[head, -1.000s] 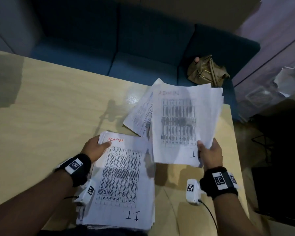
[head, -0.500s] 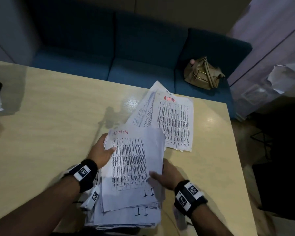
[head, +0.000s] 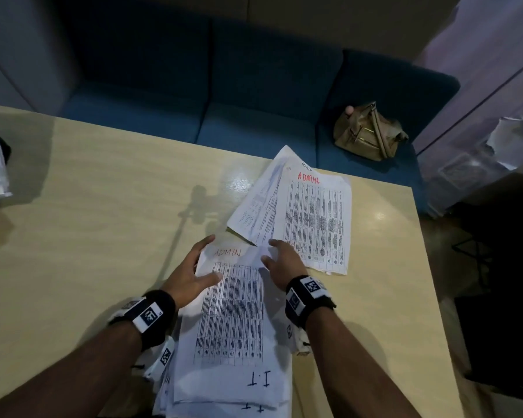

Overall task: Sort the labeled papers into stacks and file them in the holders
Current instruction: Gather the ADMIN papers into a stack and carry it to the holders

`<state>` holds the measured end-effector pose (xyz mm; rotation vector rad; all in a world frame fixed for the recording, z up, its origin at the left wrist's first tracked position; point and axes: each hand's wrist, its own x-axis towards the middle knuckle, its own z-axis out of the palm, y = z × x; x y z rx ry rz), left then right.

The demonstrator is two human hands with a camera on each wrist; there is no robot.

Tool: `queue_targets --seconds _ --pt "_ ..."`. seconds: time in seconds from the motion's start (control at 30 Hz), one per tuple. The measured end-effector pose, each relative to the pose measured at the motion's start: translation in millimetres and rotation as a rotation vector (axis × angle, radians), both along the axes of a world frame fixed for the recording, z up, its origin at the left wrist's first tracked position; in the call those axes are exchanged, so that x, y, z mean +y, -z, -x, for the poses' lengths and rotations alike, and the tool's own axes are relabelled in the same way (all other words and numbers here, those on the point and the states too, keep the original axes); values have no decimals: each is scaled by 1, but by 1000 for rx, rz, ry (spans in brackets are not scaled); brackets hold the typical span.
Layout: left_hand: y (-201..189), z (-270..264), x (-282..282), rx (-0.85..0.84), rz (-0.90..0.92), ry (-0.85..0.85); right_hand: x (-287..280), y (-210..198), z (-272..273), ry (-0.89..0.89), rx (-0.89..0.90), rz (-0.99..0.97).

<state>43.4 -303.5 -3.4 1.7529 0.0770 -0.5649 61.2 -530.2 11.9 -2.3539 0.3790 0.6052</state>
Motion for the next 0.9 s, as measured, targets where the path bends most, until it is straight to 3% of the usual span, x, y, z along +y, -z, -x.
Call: queue_targets --seconds 0.2,0.37,0.5,0.57,0.63,0.7,0.8,0.9 --pt "0 -11 -6 -10 -41 24 -13 7 -9 -120 -36 93" --pt "-1 -23 -11 -15 -32 25 -17 11 -10 -219 -85 55" --pt "6 -29 -11 -124 -105 108 -22 12 -17 -253 -122 25" --pt "8 -29 -10 -134 -139 87 -37 16 -24 -147 -212 163" --pt "9 -26 -5 -119 -148 21 -60 21 -29 176 -263 332" --pt "12 -21 2 -57 -91 -31 -82 24 -29 502 -139 368" --pt "16 -10 13 77 -14 -44 -96 32 -31 643 -37 367" --pt "18 -3 20 124 18 -58 -103 35 -41 708 12 233"
